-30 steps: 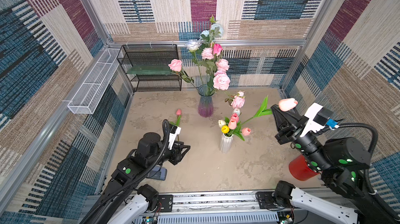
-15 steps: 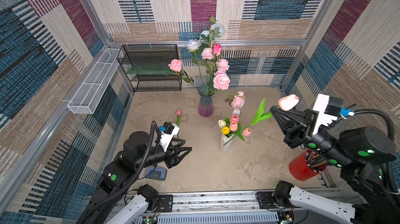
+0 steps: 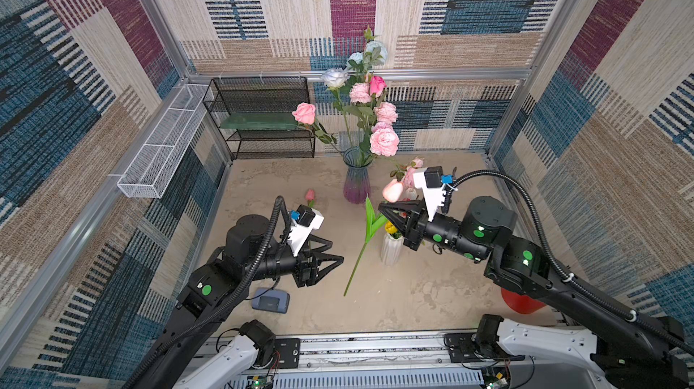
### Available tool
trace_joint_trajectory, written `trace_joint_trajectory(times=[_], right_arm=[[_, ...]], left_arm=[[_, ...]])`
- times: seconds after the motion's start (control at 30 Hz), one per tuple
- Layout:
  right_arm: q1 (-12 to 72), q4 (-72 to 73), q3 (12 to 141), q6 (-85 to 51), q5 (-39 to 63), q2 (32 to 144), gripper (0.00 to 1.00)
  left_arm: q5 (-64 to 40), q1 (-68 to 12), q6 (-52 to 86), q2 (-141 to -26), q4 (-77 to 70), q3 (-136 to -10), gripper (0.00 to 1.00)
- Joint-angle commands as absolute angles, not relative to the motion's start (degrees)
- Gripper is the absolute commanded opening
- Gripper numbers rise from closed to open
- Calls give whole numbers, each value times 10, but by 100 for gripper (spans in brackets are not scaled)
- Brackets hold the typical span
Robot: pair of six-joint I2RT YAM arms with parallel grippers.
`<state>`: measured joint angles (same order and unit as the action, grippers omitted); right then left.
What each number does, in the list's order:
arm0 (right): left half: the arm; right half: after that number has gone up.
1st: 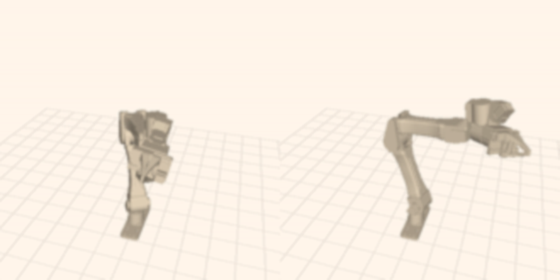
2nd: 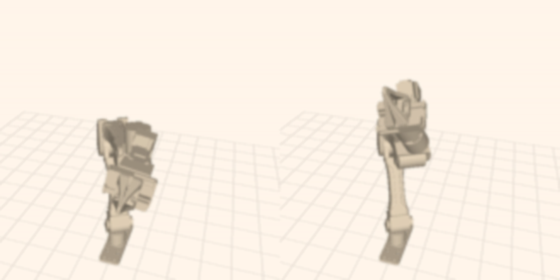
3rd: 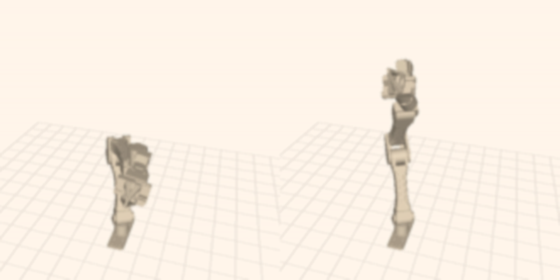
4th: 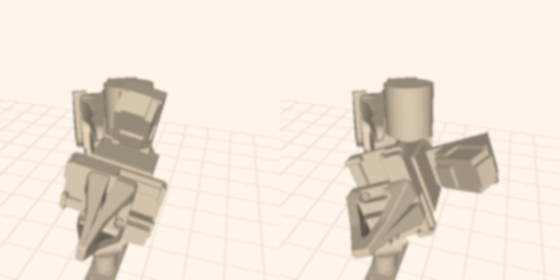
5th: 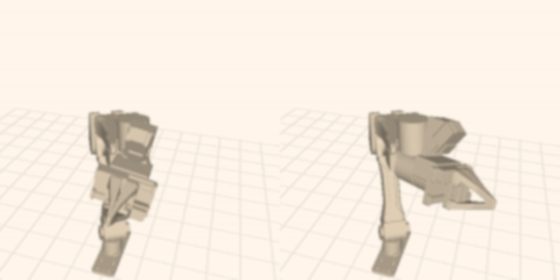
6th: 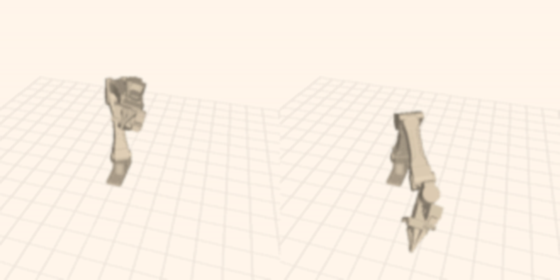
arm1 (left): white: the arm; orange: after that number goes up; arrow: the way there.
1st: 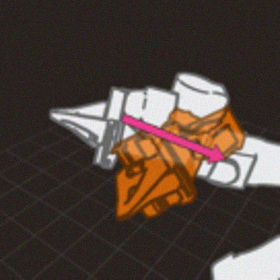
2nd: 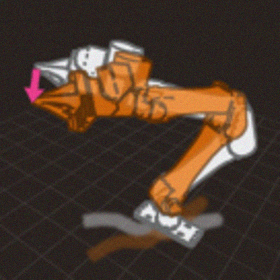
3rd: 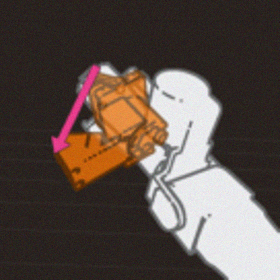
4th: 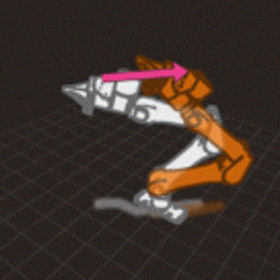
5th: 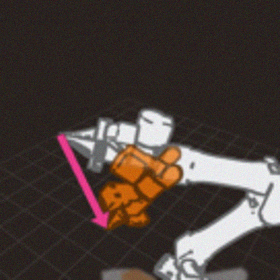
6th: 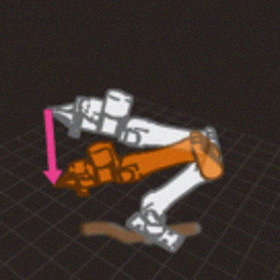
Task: Pick out pink flowers from the vase
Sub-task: Pick up the flower from the vase.
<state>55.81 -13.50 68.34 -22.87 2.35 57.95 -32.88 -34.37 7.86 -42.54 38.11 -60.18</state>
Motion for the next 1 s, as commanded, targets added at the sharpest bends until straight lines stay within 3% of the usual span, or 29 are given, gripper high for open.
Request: trace_joint_trajectory(times=[0.0, 0.27, 0.4, 0.63, 0.77, 0.9, 0.97], right_arm=[[560, -113, 710, -303, 2, 612, 0], [567, -104, 720, -310, -2, 631, 0], [566, -108, 720, -310, -2, 632, 0], [564, -100, 710, -317, 0, 633, 0], [561, -99, 701, -318, -4, 630, 0], [556, -95, 694, -320, -1, 626, 0], [556, -95, 693, -318, -2, 622, 9]], left_arm=[[-289, -354, 38, -441, 399, -616, 60], [-208, -407, -6, -459, 413, -622, 49], [-190, -428, -20, -462, 417, -622, 32], [-163, -459, -32, -472, 417, -618, 18], [-149, -465, -35, -469, 416, -617, 0], [-146, -466, -35, -471, 417, -613, 0], [-142, -466, -32, -469, 416, -609, 0]])
